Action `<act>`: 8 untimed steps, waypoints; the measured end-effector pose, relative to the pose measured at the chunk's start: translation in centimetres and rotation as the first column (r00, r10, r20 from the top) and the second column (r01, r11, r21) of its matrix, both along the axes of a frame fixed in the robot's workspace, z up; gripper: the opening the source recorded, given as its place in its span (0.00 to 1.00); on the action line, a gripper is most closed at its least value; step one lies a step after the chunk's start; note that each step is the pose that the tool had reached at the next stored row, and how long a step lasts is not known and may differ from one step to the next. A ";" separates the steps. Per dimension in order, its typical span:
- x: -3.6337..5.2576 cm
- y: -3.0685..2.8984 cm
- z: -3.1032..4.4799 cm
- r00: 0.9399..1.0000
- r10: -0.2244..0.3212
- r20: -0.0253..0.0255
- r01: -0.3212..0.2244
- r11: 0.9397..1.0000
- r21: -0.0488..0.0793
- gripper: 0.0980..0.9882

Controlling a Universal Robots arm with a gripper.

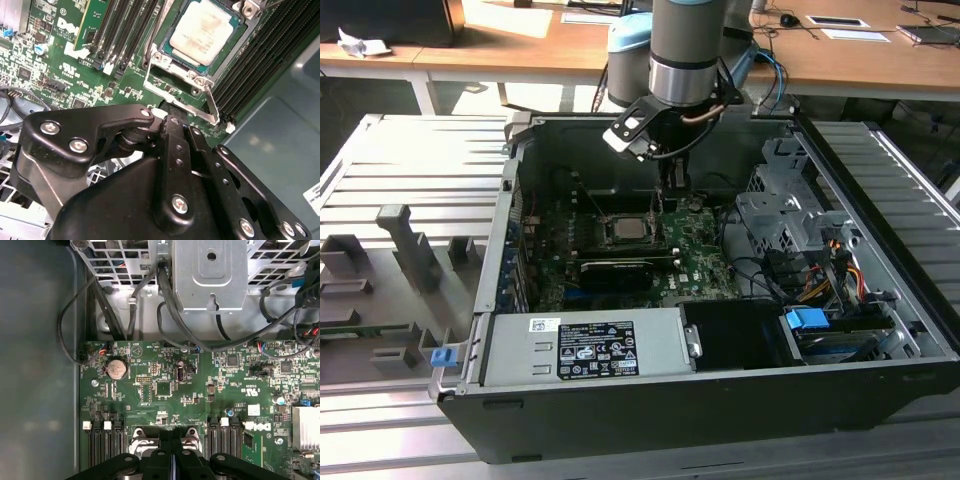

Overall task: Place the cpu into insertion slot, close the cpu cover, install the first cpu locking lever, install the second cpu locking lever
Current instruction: 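Close the cpu cover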

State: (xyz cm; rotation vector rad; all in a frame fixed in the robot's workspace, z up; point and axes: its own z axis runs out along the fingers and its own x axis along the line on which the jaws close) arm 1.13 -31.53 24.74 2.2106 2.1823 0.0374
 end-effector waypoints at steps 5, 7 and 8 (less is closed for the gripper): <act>-1.03 0.00 -0.89 1.000 0.000 0.000 0.000 1.000 0.000 0.01; -2.99 0.00 -1.73 1.000 0.006 0.000 -0.006 1.000 0.001 0.01; -3.27 0.00 -2.00 1.000 0.021 -0.001 -0.021 1.000 0.004 0.01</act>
